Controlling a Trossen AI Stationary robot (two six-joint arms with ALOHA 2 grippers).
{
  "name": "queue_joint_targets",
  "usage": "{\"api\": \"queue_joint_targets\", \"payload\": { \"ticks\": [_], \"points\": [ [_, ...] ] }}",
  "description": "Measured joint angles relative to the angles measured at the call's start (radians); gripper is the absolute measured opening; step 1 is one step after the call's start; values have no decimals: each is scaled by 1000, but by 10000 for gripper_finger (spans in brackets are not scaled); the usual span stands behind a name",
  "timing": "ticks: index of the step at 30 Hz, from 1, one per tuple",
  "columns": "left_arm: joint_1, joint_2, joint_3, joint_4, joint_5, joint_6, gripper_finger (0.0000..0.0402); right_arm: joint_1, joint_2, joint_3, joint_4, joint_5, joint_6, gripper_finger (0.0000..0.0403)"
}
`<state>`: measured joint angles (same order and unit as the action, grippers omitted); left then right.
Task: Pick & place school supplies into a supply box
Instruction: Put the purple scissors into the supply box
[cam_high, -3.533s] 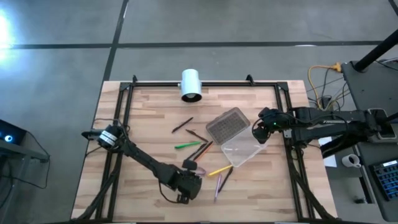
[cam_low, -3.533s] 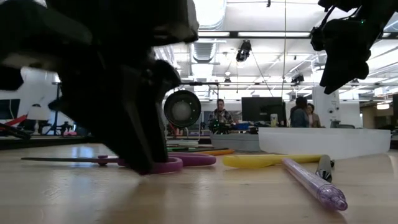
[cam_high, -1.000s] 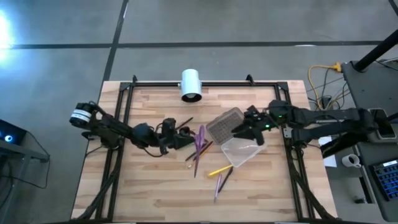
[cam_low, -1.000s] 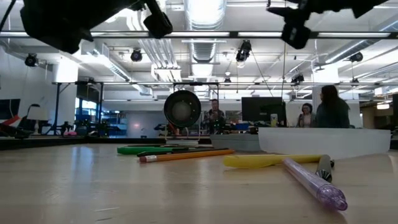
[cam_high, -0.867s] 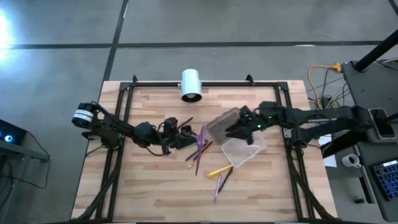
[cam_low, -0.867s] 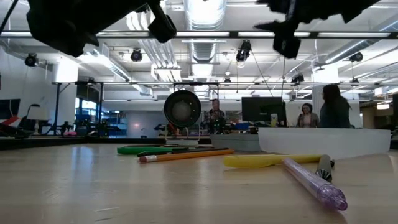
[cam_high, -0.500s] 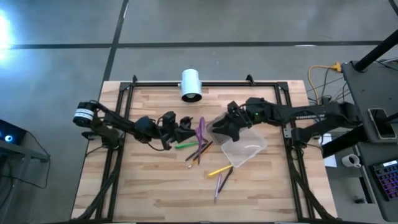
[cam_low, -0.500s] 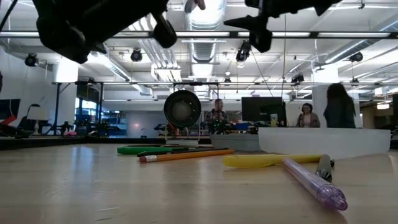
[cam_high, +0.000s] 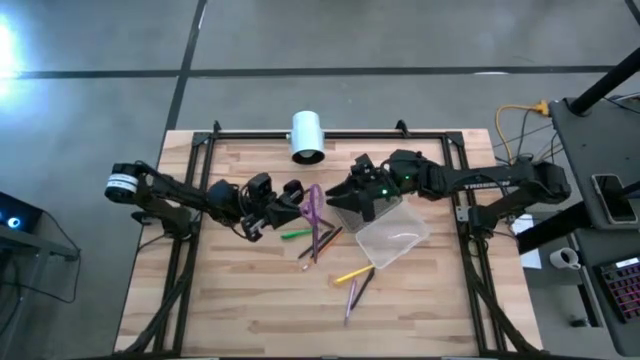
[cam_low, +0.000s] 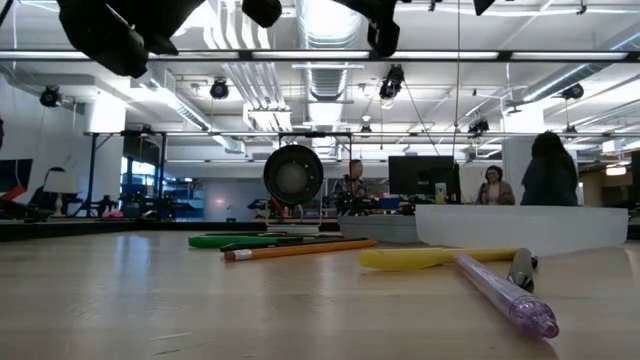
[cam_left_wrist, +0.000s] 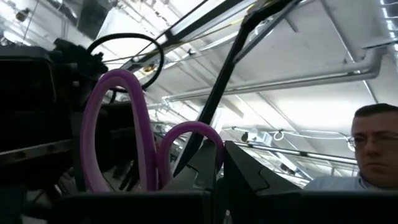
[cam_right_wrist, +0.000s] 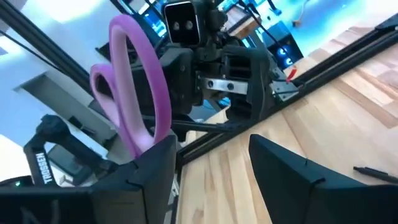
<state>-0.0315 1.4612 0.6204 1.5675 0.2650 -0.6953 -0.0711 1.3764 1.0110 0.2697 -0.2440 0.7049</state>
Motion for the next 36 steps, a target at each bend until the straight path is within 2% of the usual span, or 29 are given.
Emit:
{"api": "queue_joint_targets", "payload": {
  "ticks": [4,10,26,31,36],
  "points": [
    [1,-37,5,1,0,39,0,-2,0,-1,9,1,1,196],
    [0,-45,17,-1,0,49,0,-11,58,12,239,-95,51,196],
    [0,-44,32,5,5,51,0,-29,224,207,242,-261,12,187],
    [0,-48,20,-4,-4,69,2,-45,218,187,235,-259,9,163],
    [1,-51,5,-10,-11,69,4,-69,205,176,233,-253,21,110]
  ]
}}
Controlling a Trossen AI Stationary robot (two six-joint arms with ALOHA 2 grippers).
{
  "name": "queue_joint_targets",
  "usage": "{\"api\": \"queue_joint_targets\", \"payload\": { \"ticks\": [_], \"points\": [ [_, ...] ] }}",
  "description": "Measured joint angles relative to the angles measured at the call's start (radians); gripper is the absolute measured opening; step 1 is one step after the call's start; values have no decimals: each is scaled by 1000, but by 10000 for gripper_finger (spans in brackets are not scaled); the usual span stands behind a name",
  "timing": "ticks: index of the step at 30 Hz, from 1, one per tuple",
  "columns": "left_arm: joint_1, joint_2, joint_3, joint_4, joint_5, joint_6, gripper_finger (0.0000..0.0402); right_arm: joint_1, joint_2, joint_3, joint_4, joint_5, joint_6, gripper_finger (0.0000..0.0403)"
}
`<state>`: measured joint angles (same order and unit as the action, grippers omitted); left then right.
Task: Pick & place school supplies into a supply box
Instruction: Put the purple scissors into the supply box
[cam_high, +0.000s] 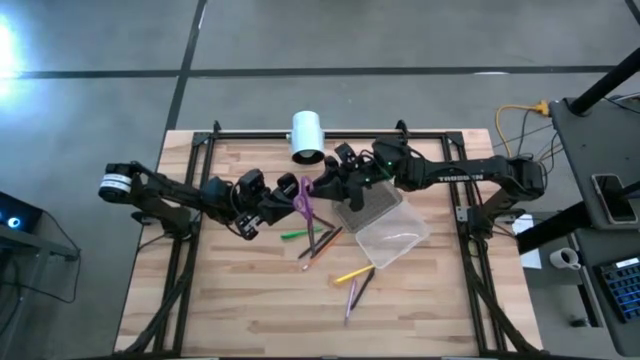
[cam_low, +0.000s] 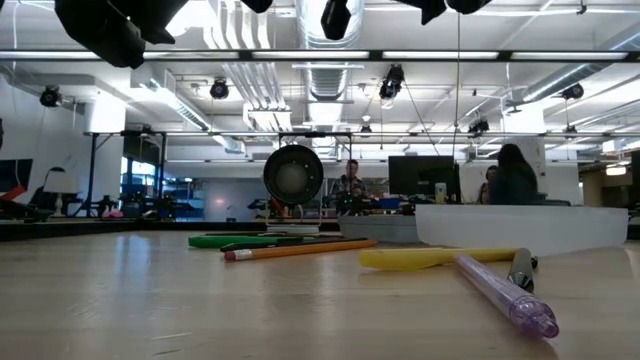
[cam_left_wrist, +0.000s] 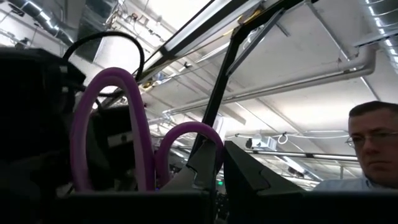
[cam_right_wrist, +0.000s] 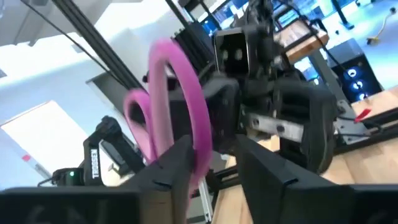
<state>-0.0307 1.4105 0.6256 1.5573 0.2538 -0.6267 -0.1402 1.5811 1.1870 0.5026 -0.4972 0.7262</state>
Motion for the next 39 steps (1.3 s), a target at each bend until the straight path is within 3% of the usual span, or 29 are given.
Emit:
{"api": "queue_joint_targets", "payload": {
  "ticks": [8,15,23,28,34,39],
  "points": [
    [21,-3,-55,-1,-36,7,6,-6,-3,-2,-52,10,-4,20],
    [21,-3,-83,-34,-115,-46,11,-10,-31,-2,-226,81,-48,17],
    [20,-8,-96,-89,-171,-130,87,-21,-112,-5,-375,127,-116,12],
    [21,-16,-106,-181,-185,-133,121,-34,-184,-1,-680,201,-199,12],
    [19,-43,-127,-405,-238,-144,123,-24,-267,16,-1227,376,-468,12],
    [19,-45,-125,-451,-237,-161,122,-3,-283,15,-1478,436,-652,12]
  ]
}}
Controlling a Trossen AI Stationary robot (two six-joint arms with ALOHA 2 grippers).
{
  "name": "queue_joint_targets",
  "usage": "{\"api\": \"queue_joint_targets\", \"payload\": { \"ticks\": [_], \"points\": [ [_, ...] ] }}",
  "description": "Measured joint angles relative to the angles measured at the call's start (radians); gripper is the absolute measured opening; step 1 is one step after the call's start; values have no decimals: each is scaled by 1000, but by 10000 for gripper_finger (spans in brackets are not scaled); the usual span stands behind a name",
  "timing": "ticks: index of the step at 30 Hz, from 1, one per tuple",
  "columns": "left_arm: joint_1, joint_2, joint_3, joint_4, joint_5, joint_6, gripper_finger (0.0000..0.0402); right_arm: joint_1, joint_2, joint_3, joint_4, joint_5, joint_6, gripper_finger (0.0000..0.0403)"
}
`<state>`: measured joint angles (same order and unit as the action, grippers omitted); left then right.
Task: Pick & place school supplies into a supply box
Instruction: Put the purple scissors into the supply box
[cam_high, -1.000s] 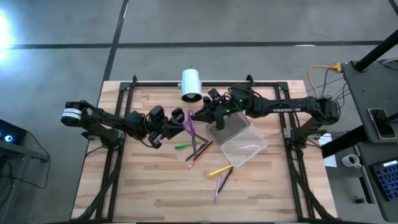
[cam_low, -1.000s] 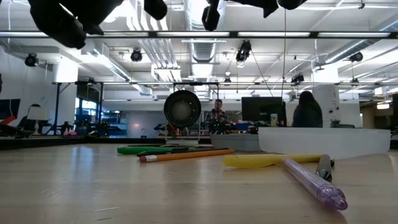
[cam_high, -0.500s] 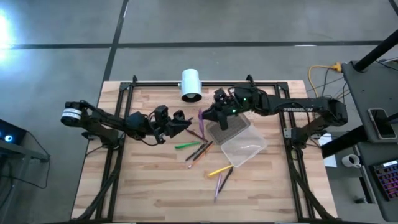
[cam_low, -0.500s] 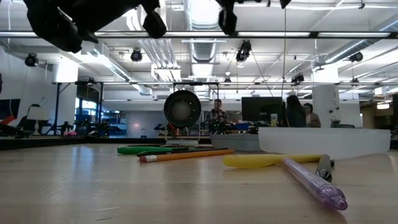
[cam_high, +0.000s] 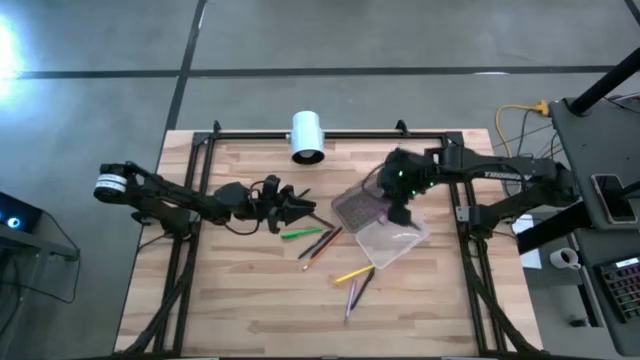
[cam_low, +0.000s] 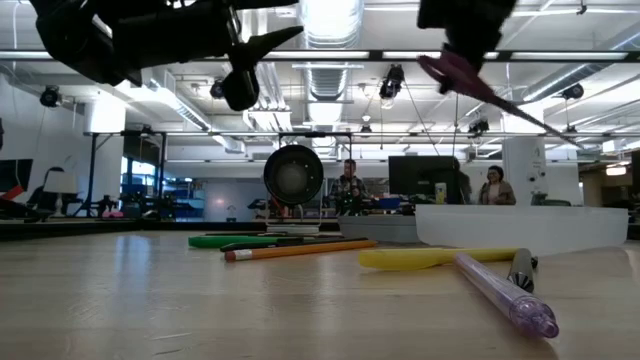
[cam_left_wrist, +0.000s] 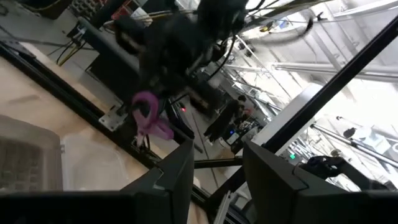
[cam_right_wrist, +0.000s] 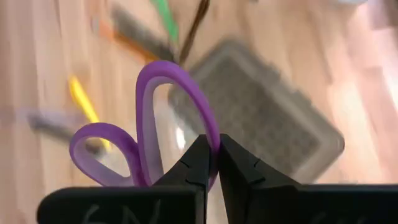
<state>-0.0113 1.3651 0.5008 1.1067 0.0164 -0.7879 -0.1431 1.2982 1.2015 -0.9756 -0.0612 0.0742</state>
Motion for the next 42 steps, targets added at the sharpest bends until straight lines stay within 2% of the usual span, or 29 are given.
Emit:
{"api": "queue_joint_targets", "payload": {
  "ticks": [3,8,15,20,25,38,42],
  "points": [
    [0,0,6,-3,0,0,122,40,40,-8,-68,32,-109,12],
    [-1,0,8,-18,1,-18,122,114,134,-10,-68,91,-218,12],
    [-1,0,8,-43,-6,-38,122,180,295,-12,-53,91,-265,13],
    [-1,0,8,-43,-24,-38,122,211,369,-13,27,84,-261,13],
    [-1,0,8,-43,-25,-38,122,221,405,-13,90,80,-262,13],
    [-1,0,8,-43,-25,-38,122,221,419,-82,97,90,-287,13],
    [-1,0,8,-42,-25,-38,122,223,419,-112,132,86,-267,29]
  ]
}}
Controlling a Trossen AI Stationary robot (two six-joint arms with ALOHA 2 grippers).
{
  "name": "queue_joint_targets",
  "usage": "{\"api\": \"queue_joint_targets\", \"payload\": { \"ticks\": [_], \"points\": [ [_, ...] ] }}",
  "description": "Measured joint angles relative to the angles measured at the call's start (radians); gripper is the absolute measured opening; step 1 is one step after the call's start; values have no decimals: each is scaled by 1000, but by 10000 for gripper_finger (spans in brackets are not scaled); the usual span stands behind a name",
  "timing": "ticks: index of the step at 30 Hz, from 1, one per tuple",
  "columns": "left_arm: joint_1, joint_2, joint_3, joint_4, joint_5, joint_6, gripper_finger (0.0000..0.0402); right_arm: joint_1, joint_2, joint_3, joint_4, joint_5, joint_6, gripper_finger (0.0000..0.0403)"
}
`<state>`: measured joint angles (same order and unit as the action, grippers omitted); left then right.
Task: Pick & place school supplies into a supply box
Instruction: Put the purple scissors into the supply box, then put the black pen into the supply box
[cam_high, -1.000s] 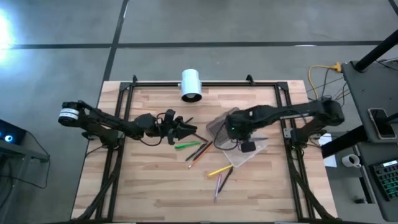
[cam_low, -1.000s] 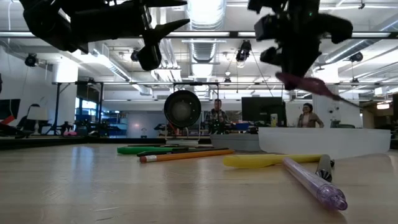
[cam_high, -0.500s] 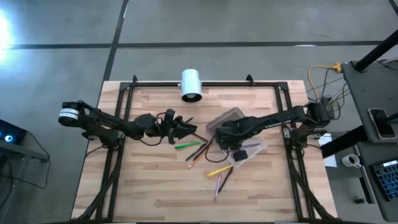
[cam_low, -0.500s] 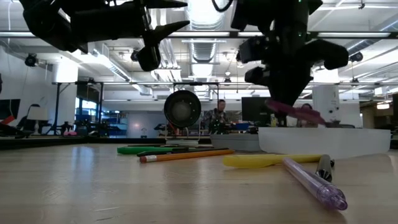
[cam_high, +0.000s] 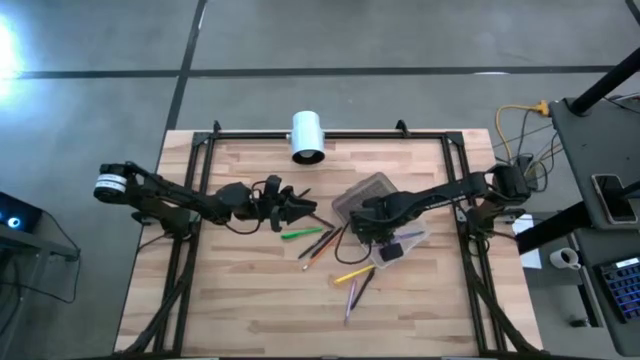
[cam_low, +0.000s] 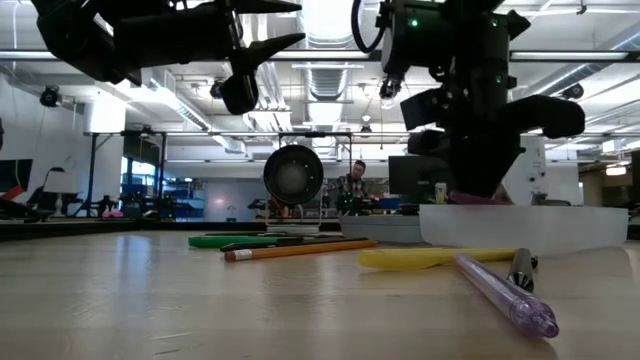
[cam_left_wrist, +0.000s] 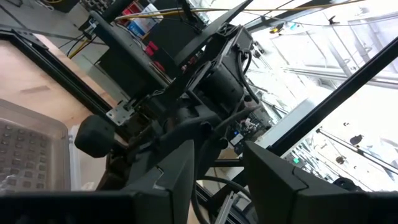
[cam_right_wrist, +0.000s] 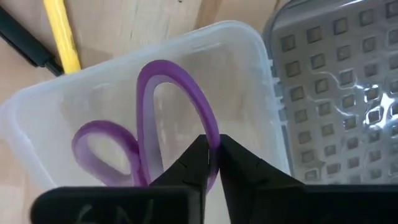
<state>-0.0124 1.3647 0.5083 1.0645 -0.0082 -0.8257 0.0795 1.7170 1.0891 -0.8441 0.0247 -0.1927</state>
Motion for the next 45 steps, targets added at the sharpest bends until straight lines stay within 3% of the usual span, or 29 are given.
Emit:
{"api": "queue_joint_targets", "payload": {
  "ticks": [10,14,19,26,30,34,38,45],
  "points": [
    [0,0,1,-7,0,0,122,6,-39,13,15,7,7,138],
    [-6,-6,2,-122,-26,0,122,14,-130,18,25,90,41,158],
    [-29,-22,81,-555,-137,1,112,14,-285,3,18,153,136,170],
    [-12,-10,321,-1273,-208,77,106,16,-413,-45,-19,186,244,184],
    [8,-10,438,-1501,-325,167,125,17,-421,-83,-23,186,276,185],
    [44,-4,489,-1555,-360,213,172,22,-402,-100,-23,187,281,185],
    [88,30,467,-1572,-354,200,217,33,-391,-99,-23,187,274,185],
    [130,163,461,-1603,-289,233,226,34,-430,-63,-81,211,320,183]
  ]
}}
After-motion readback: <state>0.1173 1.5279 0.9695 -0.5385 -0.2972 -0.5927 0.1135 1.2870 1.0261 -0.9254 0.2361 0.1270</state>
